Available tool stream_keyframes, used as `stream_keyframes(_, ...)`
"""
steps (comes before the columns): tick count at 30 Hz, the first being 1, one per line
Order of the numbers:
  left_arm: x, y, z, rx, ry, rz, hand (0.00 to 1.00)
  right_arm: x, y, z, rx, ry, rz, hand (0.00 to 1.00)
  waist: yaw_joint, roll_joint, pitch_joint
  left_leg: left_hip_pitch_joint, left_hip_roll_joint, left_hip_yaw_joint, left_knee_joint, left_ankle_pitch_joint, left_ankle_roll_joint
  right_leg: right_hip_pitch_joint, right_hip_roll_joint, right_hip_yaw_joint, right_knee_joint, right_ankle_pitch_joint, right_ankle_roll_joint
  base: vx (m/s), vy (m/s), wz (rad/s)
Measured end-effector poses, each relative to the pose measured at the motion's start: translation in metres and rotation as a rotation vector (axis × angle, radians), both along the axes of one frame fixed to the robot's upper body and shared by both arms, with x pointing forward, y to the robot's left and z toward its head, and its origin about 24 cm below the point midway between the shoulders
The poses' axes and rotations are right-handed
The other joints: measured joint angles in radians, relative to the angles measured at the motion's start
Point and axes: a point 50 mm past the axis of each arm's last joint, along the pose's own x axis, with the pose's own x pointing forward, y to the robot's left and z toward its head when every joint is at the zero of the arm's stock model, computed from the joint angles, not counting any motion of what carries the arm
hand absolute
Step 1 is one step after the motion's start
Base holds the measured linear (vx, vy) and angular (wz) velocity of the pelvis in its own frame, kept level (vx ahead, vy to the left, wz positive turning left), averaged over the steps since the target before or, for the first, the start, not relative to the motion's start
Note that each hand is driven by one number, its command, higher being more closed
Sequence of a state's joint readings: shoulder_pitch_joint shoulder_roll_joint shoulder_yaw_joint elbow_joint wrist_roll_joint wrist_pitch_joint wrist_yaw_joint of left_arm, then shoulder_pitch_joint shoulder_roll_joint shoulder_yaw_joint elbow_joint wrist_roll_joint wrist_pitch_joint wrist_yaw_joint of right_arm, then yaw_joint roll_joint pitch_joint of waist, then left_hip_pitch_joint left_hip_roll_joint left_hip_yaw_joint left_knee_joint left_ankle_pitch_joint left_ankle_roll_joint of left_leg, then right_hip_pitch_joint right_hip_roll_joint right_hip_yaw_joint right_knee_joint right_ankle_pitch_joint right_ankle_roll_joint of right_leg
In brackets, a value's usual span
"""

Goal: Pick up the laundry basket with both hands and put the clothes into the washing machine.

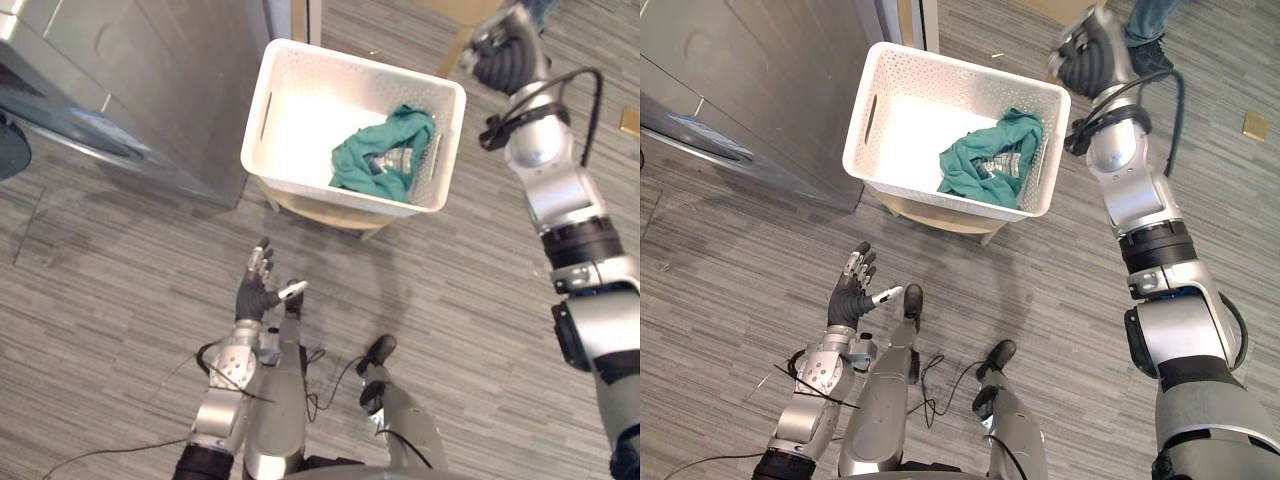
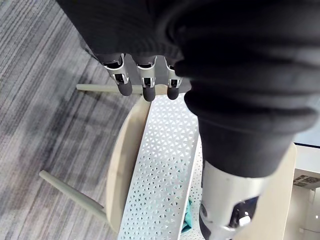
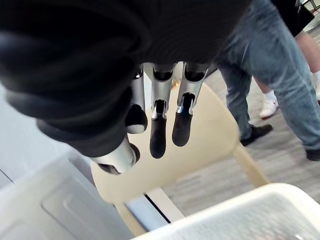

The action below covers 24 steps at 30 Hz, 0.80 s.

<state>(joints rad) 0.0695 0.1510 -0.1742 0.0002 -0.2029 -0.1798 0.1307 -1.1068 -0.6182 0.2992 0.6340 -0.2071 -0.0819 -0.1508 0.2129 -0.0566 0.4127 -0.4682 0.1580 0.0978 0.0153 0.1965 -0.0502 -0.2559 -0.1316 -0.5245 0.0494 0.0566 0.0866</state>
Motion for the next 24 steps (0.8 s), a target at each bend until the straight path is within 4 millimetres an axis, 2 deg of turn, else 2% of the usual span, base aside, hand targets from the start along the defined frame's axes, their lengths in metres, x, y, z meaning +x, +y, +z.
stream_keyframes(3, -0.001, -0.003, -0.001, 0.013, 0.005, -0.025, 0.0, 0.01, -0.007, -0.018, -0.075, 0.117, -0.056, 0.0, 0.022, -0.001, 0.001, -0.026, 0.004, -0.012, -0.006, 0.015, -0.001, -0.02, 0.011, -0.009, -0.008, 0.004, -0.006, -0.01, -0.011, 0.03)
stream_keyframes(5, -0.003, -0.003, -0.003, 0.024, 0.011, -0.026, 0.0, 0.015, -0.008, -0.024, -0.118, 0.165, -0.08, 0.0, 0.022, -0.004, 0.002, -0.036, 0.008, -0.02, -0.021, 0.025, -0.002, -0.026, 0.017, -0.021, -0.017, 0.007, -0.009, 0.01, -0.022, 0.12)
stream_keyframes(11, -0.007, 0.001, -0.008, 0.057, 0.038, -0.039, 0.0, 0.023, -0.008, -0.027, -0.205, 0.235, -0.123, 0.0, 0.027, -0.025, 0.013, -0.049, 0.017, -0.04, -0.078, 0.059, -0.012, -0.035, 0.04, -0.043, -0.062, 0.02, -0.017, 0.04, -0.008, 0.07)
stream_keyframes(15, -0.007, 0.001, -0.008, 0.06, 0.042, -0.041, 0.0, 0.027, -0.018, -0.041, -0.256, 0.324, -0.173, 0.0, 0.045, -0.041, 0.022, -0.067, 0.017, -0.044, -0.085, 0.063, -0.015, -0.05, 0.045, -0.048, -0.075, 0.021, -0.017, 0.08, 0.028, 0.01)
stream_keyframes(18, -0.007, 0.001, -0.009, 0.061, 0.043, -0.04, 0.0, 0.029, -0.023, -0.05, -0.289, 0.381, -0.195, 0.0, 0.046, -0.048, 0.036, -0.08, 0.015, -0.047, -0.085, 0.065, -0.013, -0.057, 0.049, -0.051, -0.081, 0.021, -0.017, 0.08, 0.037, 0.03)
stream_keyframes(24, -0.006, -0.001, -0.009, 0.056, 0.045, -0.054, 0.0, 0.031, -0.027, -0.049, -0.352, 0.435, -0.224, 0.0, 0.051, -0.048, 0.073, -0.107, 0.016, -0.071, -0.087, 0.067, -0.014, -0.065, 0.057, -0.072, -0.091, 0.021, -0.017, 0.07, 0.064, 0.09)
